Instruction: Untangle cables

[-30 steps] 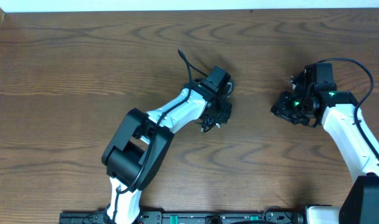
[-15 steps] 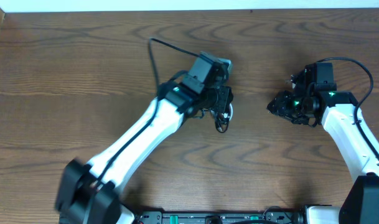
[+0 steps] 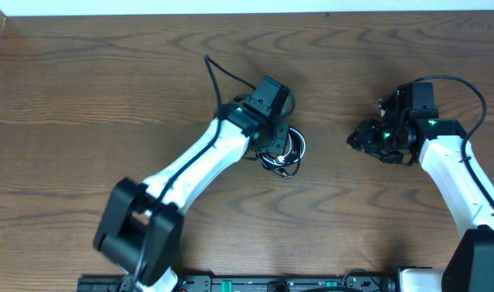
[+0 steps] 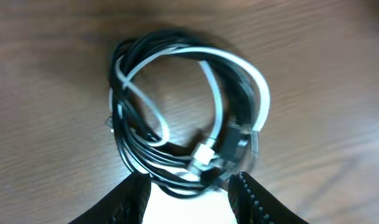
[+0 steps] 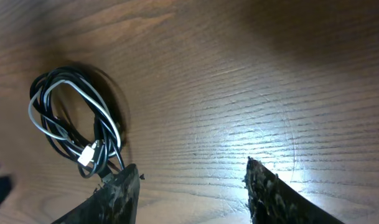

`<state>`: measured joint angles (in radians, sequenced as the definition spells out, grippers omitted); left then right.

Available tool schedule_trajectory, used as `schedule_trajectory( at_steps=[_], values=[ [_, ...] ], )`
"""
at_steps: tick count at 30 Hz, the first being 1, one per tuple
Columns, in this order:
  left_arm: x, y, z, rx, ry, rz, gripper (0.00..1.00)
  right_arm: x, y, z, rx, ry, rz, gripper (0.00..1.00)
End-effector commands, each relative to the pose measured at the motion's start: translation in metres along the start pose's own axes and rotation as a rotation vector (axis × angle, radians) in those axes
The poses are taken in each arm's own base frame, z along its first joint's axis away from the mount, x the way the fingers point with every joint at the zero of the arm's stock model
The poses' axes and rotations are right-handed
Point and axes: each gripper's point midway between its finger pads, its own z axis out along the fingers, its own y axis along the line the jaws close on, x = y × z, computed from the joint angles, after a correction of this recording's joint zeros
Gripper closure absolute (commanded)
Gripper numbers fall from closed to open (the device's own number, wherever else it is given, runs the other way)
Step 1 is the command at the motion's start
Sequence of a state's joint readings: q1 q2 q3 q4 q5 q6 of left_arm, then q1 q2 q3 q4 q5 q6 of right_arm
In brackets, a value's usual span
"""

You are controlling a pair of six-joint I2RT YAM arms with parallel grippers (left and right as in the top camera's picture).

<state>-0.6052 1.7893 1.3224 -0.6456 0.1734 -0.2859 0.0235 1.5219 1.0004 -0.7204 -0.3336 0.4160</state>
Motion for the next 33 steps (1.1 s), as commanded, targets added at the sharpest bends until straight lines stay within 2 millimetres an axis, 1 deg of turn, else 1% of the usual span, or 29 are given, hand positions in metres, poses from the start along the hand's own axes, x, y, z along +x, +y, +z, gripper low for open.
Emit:
schedule_trajectory(
  at_steps=[1, 4, 8, 10, 13, 17, 21, 24, 29, 33],
  values=[
    [0.000, 0.028, 0.023, -0.108, 0.016, -0.074, 0.55, -0.004, 0.003, -0.004, -0.011, -0.013, -0.009, 0.48],
    [-0.007, 0.048, 0.030, -0.197, -0.016, -0.115, 0.55, -0.004, 0.003, -0.004, -0.011, -0.014, -0.009, 0.47],
    [-0.013, 0.063, 0.043, -0.257, -0.040, -0.135, 0.55, -0.004, 0.003, -0.004, -0.011, -0.013, -0.015, 0.46],
    [-0.009, 0.067, 0.050, -0.266, -0.024, -0.155, 0.55, -0.004, 0.003, -0.004, -0.010, -0.013, -0.016, 0.46],
    [-0.001, 0.075, 0.060, -0.285, 0.008, -0.207, 0.59, -0.004, 0.003, -0.004, -0.009, -0.010, -0.015, 0.46],
    [0.001, 0.082, 0.061, -0.295, 0.023, -0.230, 0.60, -0.004, 0.003, -0.004, -0.009, -0.010, -0.015, 0.46],
    [0.004, 0.081, 0.062, -0.267, 0.041, -0.242, 0.60, -0.004, 0.002, -0.004, -0.005, -0.013, -0.015, 0.46],
    [0.009, 0.073, 0.067, -0.220, 0.074, -0.246, 0.63, -0.004, 0.002, -0.004, -0.002, -0.013, -0.015, 0.46],
    [0.022, 0.064, 0.083, -0.161, 0.141, -0.257, 0.65, -0.004, 0.002, -0.004, -0.002, -0.013, -0.015, 0.46],
    [0.034, 0.068, 0.097, -0.168, 0.191, -0.264, 0.65, -0.004, 0.002, -0.004, -0.002, -0.013, -0.015, 0.46]
  ],
)
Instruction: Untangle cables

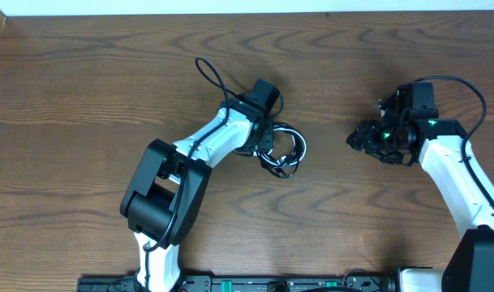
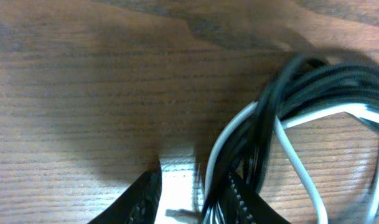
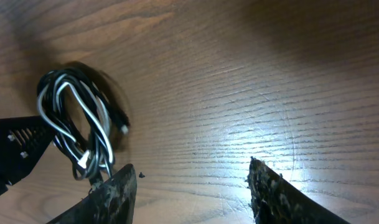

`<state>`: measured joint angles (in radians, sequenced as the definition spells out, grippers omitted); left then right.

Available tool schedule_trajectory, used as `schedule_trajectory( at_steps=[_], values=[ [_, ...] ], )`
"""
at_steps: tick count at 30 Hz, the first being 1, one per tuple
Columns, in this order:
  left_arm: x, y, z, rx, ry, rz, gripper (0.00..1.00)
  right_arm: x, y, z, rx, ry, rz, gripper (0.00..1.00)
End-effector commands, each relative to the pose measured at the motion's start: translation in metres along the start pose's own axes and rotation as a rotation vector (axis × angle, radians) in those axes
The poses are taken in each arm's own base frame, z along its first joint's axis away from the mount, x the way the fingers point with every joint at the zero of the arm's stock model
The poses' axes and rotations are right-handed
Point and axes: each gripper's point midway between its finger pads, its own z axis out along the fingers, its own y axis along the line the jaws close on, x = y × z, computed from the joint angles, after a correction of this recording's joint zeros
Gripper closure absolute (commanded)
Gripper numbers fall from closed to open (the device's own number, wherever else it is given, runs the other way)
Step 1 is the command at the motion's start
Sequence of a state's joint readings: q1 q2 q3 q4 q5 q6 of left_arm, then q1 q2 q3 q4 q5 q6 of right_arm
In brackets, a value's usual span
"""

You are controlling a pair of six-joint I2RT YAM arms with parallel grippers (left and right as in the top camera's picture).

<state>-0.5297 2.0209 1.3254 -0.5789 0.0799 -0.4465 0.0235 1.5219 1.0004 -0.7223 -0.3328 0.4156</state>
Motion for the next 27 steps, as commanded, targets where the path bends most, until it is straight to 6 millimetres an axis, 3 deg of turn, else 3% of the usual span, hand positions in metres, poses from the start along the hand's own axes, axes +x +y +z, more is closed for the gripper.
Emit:
schedule_trajectory(
  at_steps=[1, 6, 11, 16, 18, 22, 27],
  values=[
    [0.023, 0.007, 0.029, -0.015, 0.107, -0.016, 0.65, -0.004, 0.002, -0.004, -0.003, -0.014, -0.015, 0.46],
    [0.027, 0.008, 0.036, -0.024, 0.124, -0.029, 0.75, -0.004, 0.002, -0.004, -0.004, -0.014, -0.015, 0.46],
    [0.032, -0.018, 0.026, 0.115, 0.165, -0.029, 0.85, -0.006, 0.005, -0.004, -0.020, -0.020, -0.020, 0.46],
    [0.041, -0.040, 0.015, 0.236, 0.219, -0.026, 0.83, -0.009, 0.013, -0.005, -0.058, -0.026, -0.028, 0.46],
    [0.043, -0.041, 0.015, 0.240, 0.229, -0.027, 0.75, -0.009, 0.013, -0.005, -0.059, -0.028, -0.029, 0.46],
    [0.045, -0.044, 0.015, 0.241, 0.232, -0.017, 0.69, -0.009, 0.013, -0.005, -0.059, -0.027, -0.029, 0.46],
    [0.051, -0.051, 0.015, 0.241, 0.236, 0.006, 0.68, -0.008, 0.013, -0.005, -0.059, -0.026, -0.028, 0.46]
  ],
)
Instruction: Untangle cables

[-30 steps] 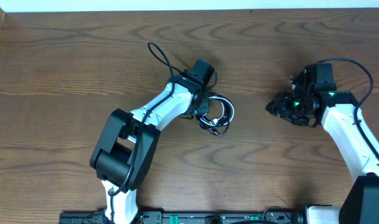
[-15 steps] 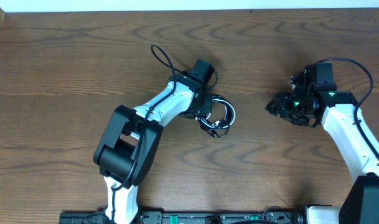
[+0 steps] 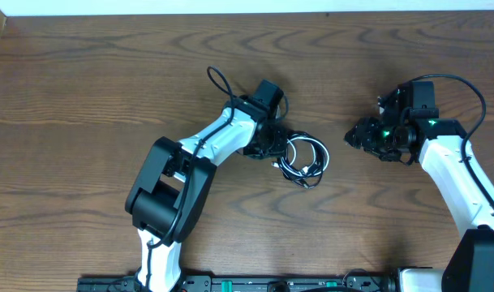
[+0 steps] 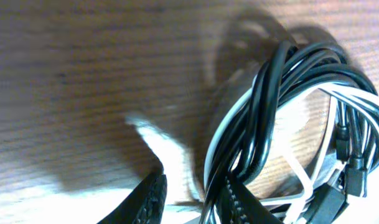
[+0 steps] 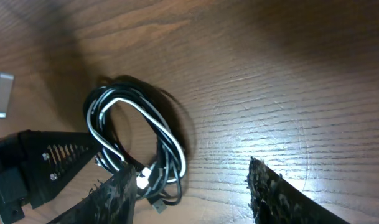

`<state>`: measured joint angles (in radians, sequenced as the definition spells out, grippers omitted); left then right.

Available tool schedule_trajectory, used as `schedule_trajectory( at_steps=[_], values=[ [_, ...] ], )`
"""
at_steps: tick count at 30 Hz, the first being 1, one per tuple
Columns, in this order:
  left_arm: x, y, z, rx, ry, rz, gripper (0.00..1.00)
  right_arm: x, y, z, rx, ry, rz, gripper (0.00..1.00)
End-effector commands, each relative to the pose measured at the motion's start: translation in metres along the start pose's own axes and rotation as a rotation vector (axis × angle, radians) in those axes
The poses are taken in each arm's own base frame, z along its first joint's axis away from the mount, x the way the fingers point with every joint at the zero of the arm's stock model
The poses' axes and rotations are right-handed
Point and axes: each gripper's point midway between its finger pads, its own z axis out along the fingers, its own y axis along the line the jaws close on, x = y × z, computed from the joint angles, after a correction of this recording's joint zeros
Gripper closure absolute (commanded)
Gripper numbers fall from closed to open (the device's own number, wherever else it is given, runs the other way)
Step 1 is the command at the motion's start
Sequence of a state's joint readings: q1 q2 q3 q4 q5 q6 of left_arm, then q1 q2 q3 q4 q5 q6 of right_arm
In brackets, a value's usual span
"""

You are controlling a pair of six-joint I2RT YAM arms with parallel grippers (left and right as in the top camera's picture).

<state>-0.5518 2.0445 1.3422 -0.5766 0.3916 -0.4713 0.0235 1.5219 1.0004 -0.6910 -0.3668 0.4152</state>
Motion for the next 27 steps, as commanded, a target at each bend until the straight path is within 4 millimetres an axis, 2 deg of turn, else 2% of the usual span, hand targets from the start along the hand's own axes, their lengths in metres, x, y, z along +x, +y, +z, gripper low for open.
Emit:
schedule_trajectory(
  at_steps=[1, 6, 12, 19, 20, 22, 25, 27],
  values=[
    [0.020, 0.007, 0.021, -0.028, 0.072, 0.004, 0.68, -0.004, 0.005, -0.004, -0.015, -0.013, -0.018, 0.46],
    [0.022, -0.001, 0.025, -0.050, 0.049, 0.072, 0.68, -0.004, 0.005, -0.004, -0.015, -0.012, -0.017, 0.46],
    [0.016, 0.011, 0.031, -0.206, -0.032, 0.115, 0.68, -0.004, 0.005, -0.004, -0.015, -0.010, -0.017, 0.46],
    [0.008, -0.001, 0.037, -0.241, -0.137, 0.054, 0.68, -0.003, 0.005, -0.004, -0.015, -0.009, -0.018, 0.46],
    [0.007, -0.002, 0.037, -0.252, -0.154, 0.050, 0.70, -0.003, 0.005, -0.004, -0.015, -0.009, -0.019, 0.46],
    [0.005, -0.003, 0.037, -0.266, -0.174, 0.056, 0.92, -0.003, 0.007, -0.003, -0.017, -0.009, -0.024, 0.46],
    [0.003, -0.004, 0.033, -0.263, -0.183, 0.055, 0.93, -0.001, 0.012, -0.002, -0.024, -0.007, -0.042, 0.47],
    [-0.001, -0.008, 0.022, -0.236, -0.194, 0.048, 0.93, 0.001, 0.018, 0.000, -0.041, -0.003, -0.055, 0.48]
  ],
)
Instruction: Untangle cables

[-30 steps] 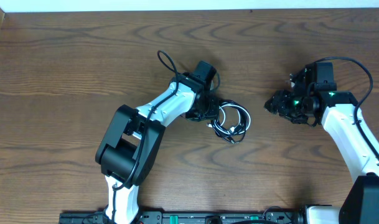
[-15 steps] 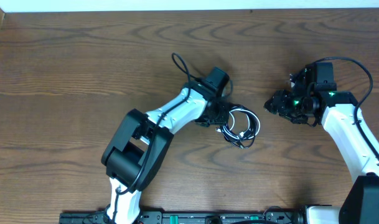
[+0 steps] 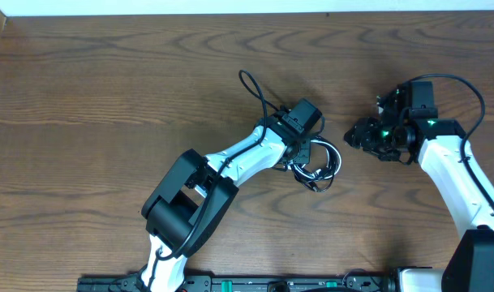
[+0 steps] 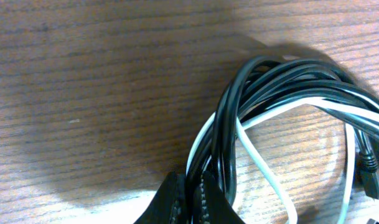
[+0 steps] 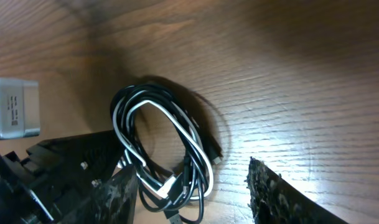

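A coiled bundle of black and white cables (image 3: 323,165) lies on the wooden table, between the two arms. My left gripper (image 4: 188,188) is shut on the black and white strands at the bundle's left rim, and the overhead view shows the left gripper (image 3: 300,148) right beside the coil. The bundle (image 5: 170,155) also appears in the right wrist view, with plug ends at its near side. My right gripper (image 5: 190,167) stands open, a little to the right of the coil and apart from it; overhead the right gripper (image 3: 362,136) points left.
The brown wooden table (image 3: 84,97) runs to a white strip (image 3: 149,6) along the far edge. The left arm's own black wire (image 3: 253,88) loops up behind its wrist. The left arm (image 3: 230,166) lies diagonally across the middle.
My left gripper and the cable bundle have moved right, closer to the right gripper. The left jaws have narrowed onto the strands. The right arm has not moved.
First my left gripper stood open over the coil near the table's middle. Then its fingers straddled the strands at the coil's left rim. After that the coil sat further right, and now further still, with the jaws shut on it. The right gripper stayed open throughout.
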`<state>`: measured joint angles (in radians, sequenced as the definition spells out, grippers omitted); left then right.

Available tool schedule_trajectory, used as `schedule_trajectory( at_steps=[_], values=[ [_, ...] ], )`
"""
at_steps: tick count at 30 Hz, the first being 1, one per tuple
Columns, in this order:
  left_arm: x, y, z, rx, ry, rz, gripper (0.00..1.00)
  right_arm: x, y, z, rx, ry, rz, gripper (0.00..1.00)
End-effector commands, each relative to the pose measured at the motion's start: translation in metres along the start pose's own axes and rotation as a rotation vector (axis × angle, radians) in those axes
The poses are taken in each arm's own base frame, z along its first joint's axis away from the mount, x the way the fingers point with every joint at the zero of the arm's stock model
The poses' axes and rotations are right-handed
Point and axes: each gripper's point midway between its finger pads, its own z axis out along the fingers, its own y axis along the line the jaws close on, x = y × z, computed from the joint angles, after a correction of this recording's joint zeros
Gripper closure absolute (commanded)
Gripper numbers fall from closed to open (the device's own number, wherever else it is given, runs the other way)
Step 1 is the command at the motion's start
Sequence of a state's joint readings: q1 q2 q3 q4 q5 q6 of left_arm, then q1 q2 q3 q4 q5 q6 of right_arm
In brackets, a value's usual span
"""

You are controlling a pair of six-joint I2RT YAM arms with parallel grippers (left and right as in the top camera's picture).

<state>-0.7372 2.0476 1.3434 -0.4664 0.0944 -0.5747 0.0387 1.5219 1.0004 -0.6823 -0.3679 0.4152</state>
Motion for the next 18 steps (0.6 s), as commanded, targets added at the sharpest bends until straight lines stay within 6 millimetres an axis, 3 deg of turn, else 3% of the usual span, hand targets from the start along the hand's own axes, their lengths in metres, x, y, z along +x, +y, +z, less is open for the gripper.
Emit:
schedule_trajectory(
  at_steps=[1, 5, 11, 14, 18],
  values=[
    [0.000, 0.020, 0.001, -0.043, 0.006, -0.029, 0.93, 0.000, 0.018, -0.002, -0.054, -0.001, -0.045, 0.48],
    [-0.018, 0.002, -0.046, 0.137, -0.019, 0.009, 0.93, -0.003, 0.040, -0.002, -0.156, -0.005, -0.071, 0.51],
    [-0.035, -0.008, -0.114, 0.349, -0.058, 0.022, 0.93, -0.006, 0.069, -0.003, -0.273, -0.015, -0.090, 0.54],
    [-0.037, -0.013, -0.132, 0.429, -0.056, 0.019, 0.93, -0.007, 0.088, -0.006, -0.361, -0.016, -0.131, 0.55],
    [-0.036, -0.016, -0.139, 0.492, -0.030, 0.014, 0.93, -0.010, 0.108, -0.011, -0.462, -0.023, -0.166, 0.56]
  ],
)
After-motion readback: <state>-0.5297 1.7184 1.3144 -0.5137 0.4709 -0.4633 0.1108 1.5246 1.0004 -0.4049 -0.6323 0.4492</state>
